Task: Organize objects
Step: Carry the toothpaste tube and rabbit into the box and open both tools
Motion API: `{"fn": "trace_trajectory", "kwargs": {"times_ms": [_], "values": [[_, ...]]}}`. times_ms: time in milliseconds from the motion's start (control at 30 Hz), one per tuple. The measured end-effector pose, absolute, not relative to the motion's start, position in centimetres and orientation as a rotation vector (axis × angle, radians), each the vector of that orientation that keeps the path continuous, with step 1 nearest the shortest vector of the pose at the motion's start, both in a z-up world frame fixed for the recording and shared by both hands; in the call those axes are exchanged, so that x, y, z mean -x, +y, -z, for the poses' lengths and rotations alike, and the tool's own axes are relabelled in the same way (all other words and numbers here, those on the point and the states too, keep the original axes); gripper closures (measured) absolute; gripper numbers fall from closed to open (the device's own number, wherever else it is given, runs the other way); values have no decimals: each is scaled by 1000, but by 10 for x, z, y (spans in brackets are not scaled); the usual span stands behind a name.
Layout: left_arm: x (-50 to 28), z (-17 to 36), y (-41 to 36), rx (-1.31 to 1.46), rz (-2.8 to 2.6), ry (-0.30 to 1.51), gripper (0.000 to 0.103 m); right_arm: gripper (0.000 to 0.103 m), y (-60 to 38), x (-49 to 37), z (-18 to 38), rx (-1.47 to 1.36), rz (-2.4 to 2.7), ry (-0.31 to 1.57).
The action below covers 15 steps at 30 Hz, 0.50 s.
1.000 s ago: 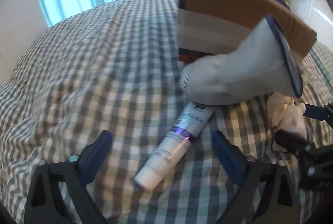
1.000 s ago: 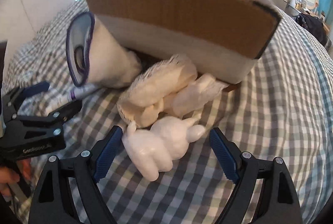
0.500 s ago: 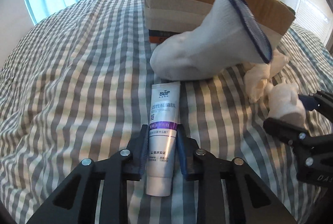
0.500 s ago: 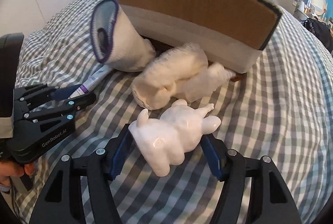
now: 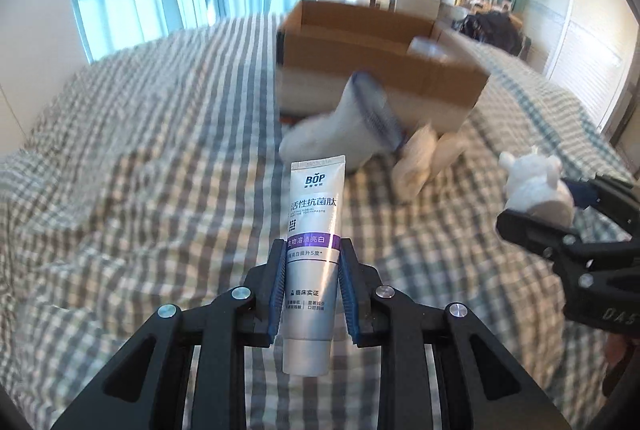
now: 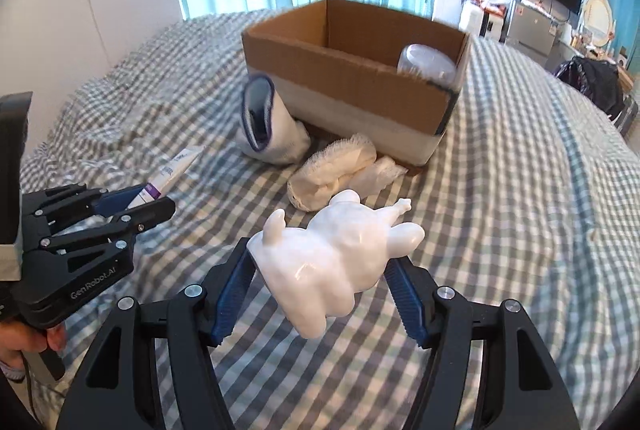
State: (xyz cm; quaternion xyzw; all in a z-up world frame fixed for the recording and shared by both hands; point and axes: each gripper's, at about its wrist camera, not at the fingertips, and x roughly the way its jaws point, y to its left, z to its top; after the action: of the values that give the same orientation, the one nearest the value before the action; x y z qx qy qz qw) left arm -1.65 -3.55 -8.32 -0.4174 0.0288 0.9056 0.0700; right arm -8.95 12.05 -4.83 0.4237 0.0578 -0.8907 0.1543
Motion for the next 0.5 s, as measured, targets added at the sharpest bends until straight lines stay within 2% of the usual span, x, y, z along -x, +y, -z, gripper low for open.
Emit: {"fn": "trace_trajectory", "kwargs": {"times_ms": [500], "values": [[36, -33, -22, 941, -2811, -3, 78, 38, 121, 58, -54, -917, 2668, 182]]}}
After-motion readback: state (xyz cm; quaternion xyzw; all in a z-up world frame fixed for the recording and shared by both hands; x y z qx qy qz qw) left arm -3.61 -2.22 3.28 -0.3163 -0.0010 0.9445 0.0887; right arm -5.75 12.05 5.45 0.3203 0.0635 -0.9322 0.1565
